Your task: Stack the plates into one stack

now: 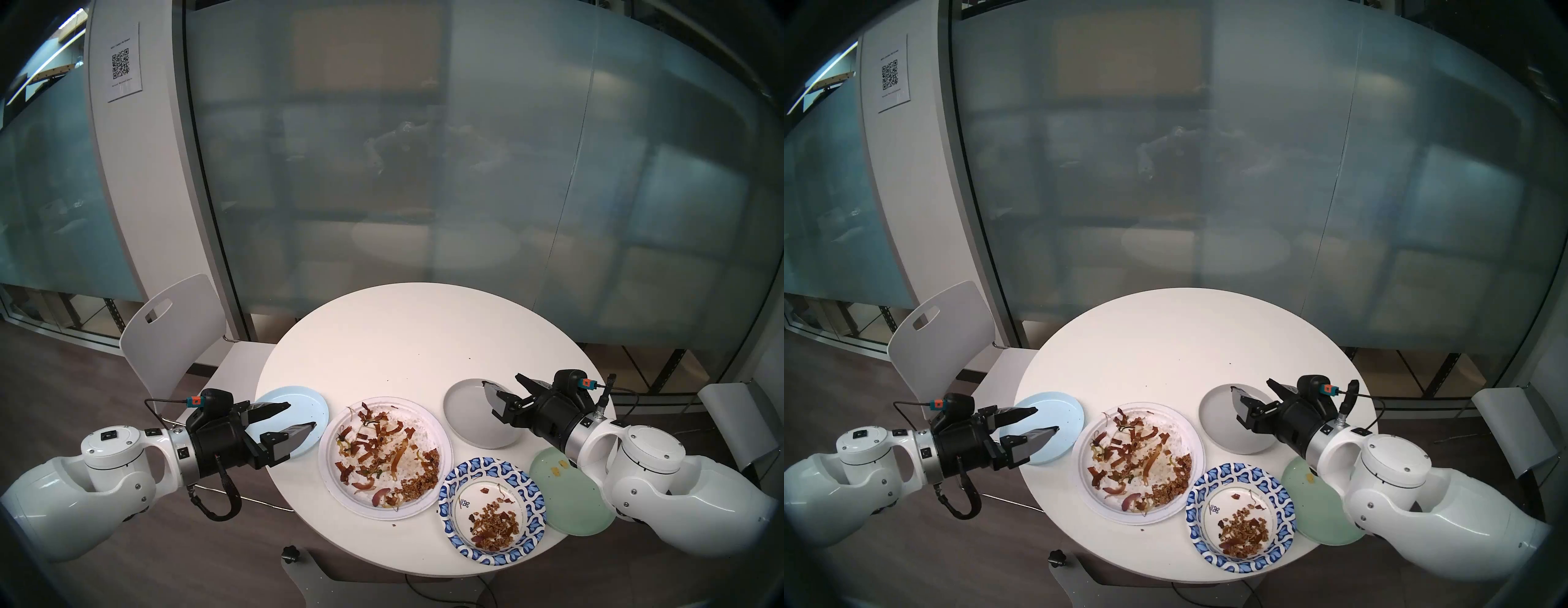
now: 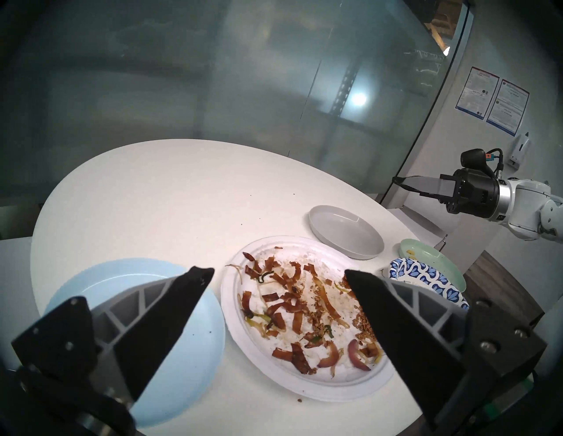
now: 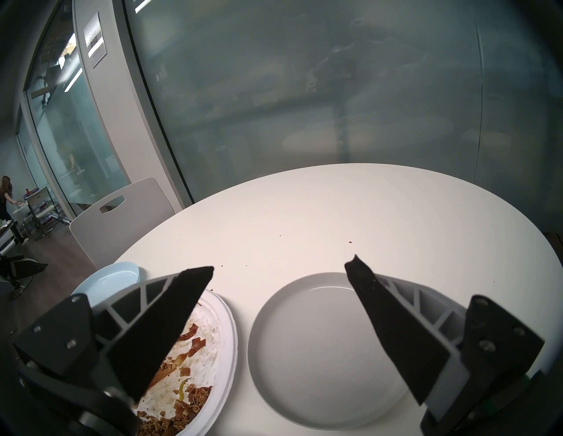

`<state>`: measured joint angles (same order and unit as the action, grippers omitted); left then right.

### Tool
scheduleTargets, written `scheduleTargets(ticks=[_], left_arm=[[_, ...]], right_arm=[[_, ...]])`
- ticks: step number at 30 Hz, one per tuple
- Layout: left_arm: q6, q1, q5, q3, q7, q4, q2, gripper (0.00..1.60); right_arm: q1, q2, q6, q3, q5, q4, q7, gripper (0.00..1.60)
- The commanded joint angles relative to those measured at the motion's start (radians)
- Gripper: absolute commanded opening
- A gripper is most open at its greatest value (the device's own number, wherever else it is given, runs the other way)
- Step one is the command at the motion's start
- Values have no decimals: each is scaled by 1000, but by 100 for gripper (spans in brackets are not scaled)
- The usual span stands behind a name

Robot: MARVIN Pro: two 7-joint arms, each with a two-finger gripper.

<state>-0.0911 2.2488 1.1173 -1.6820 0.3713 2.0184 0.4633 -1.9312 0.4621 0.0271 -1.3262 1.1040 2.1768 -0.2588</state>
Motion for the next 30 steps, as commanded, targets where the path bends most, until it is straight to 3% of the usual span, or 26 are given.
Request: scheduleTargets(ticks=[1,14,20,30], left_arm=[[-14,-24,26,-25,31,-77,-20,160],[-46,-28,50,-69,121,-163,-57,160],[-102,-144,94,47,122,-255,-52,160],[-132,-254,108,126,62,-321,-11,160]], right_arm=[[3,-1,0,-4,1,11,1,160],[3,-1,0,-4,1,11,1,160],[3,0,0,-4,0,11,1,160],[3,0,0,-4,0,10,1,160]])
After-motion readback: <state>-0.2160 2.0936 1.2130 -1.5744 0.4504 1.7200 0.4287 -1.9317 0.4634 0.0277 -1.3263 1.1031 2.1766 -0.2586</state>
